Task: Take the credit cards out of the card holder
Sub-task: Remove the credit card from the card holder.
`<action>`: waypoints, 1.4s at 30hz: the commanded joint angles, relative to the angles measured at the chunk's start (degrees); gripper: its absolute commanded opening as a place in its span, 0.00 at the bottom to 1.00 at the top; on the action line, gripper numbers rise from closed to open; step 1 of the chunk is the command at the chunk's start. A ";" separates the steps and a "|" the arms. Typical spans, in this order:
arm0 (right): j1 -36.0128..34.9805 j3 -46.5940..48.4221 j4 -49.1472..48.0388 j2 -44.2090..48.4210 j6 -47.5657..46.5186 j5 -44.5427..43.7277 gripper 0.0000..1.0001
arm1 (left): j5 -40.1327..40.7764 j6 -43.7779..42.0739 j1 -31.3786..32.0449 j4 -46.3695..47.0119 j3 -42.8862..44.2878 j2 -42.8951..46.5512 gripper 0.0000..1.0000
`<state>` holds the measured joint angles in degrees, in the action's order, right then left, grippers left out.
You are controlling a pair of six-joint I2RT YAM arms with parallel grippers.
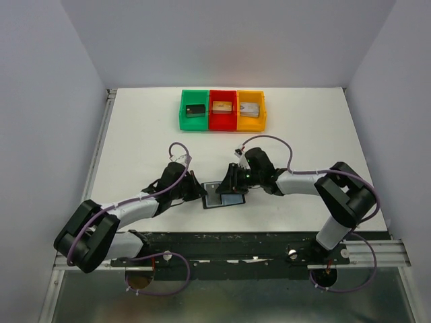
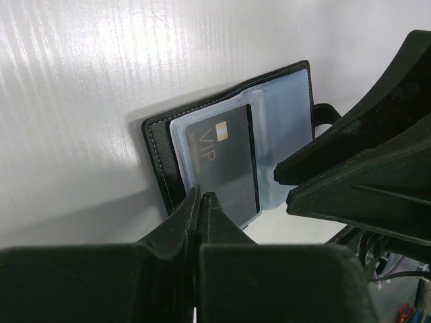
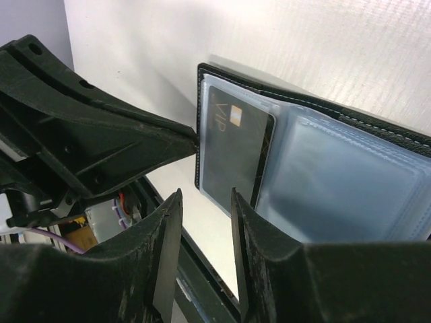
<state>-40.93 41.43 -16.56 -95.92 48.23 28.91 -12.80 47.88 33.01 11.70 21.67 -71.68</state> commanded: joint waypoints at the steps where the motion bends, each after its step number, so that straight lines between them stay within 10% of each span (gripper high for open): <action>1: -0.47 0.85 -2.07 -2.60 0.73 1.42 0.42 | 1.02 0.02 -0.06 2.09 -0.75 -1.18 0.02; 42: -0.38 -1.09 -0.49 -4.54 -0.50 -0.43 0.42 | 2.43 -0.24 -0.14 2.36 -3.30 -3.38 0.00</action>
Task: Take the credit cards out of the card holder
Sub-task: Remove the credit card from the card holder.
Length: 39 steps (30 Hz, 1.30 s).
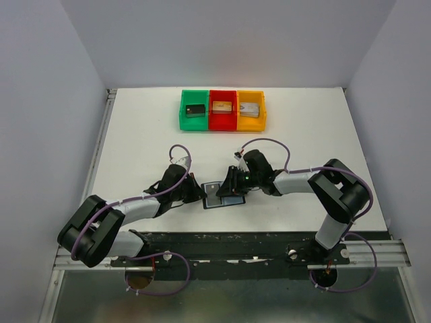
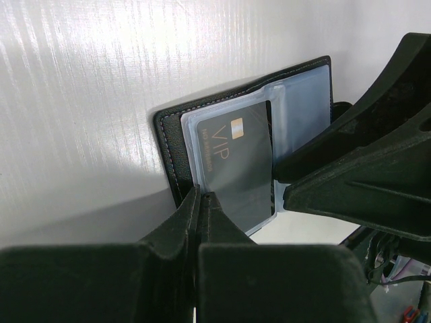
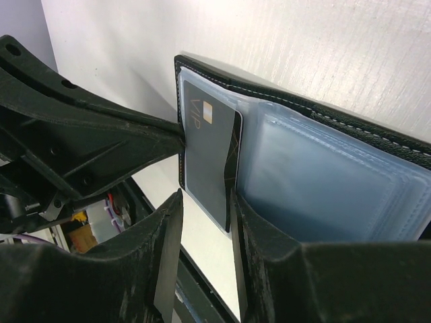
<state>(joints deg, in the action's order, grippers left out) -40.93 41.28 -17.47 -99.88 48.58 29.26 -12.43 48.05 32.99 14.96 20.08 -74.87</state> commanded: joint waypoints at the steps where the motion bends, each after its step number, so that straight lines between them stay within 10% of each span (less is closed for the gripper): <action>1: -0.47 -1.02 0.42 -0.67 -0.94 -0.78 0.42 | 2.05 -0.33 -0.03 -0.99 -1.71 -0.10 0.00; 39: -0.38 -3.22 -5.90 0.82 -3.58 1.33 0.47 | 2.67 -1.21 -0.12 -3.01 -1.00 -0.71 0.00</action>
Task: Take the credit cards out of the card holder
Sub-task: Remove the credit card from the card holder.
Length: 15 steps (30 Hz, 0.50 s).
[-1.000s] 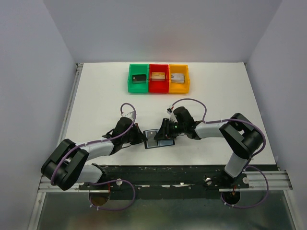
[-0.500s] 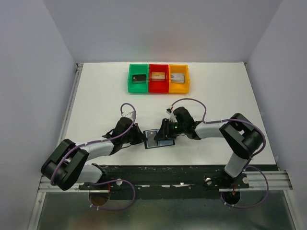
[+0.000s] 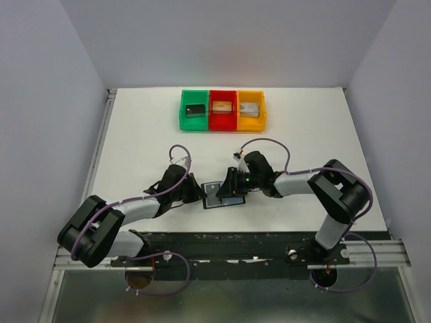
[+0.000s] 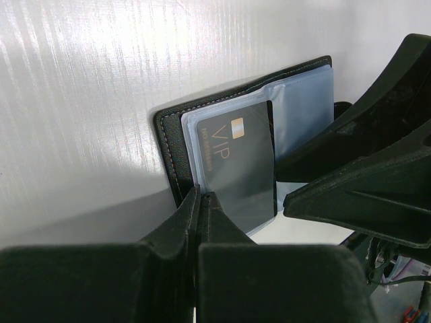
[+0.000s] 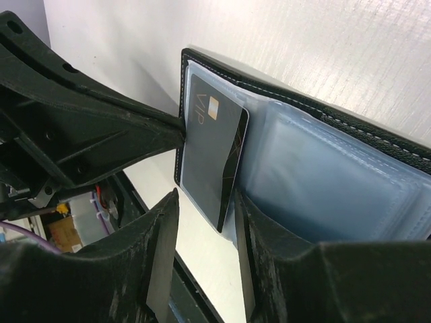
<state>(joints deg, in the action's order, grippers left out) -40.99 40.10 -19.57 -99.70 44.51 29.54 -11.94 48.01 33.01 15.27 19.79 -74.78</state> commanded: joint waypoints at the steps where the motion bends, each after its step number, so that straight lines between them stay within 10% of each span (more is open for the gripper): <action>1: -0.32 -2.30 -4.76 0.65 1.01 1.39 0.47 | 2.19 -1.16 -0.06 -3.23 -0.72 -0.89 0.00; 15: -0.32 -3.10 -12.07 -0.58 6.20 4.47 0.47 | 1.49 -0.55 -0.14 -1.56 -1.25 -2.21 0.00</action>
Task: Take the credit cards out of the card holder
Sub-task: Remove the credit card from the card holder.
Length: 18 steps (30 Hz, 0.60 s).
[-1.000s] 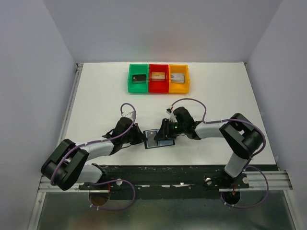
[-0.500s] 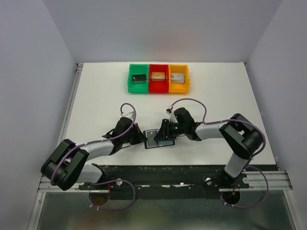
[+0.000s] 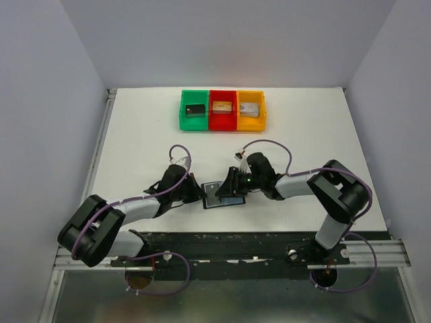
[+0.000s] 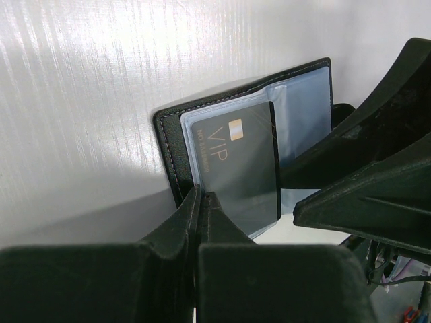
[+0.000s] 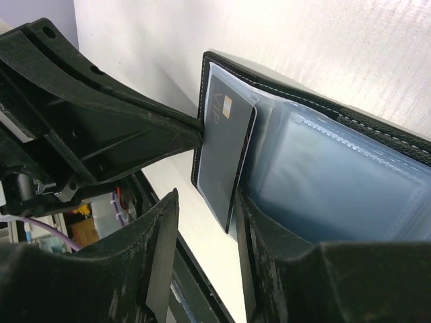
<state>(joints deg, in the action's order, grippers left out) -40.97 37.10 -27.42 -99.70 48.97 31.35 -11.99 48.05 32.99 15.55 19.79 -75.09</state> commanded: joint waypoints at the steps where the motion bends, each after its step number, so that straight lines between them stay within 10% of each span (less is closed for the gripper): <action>1: -0.34 0.07 -4.13 -0.76 1.74 2.83 0.47 | 1.44 -0.59 -0.12 -1.75 -1.25 -1.99 0.00; 18: -0.16 0.60 -4.31 -4.80 2.09 2.57 0.47 | 0.56 -0.42 -0.12 0.71 -1.77 -4.10 0.00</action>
<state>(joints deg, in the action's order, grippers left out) -40.71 37.10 -28.88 -102.26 50.57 32.34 -12.08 48.10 32.71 18.09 19.77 -76.66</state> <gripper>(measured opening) 0.471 0.027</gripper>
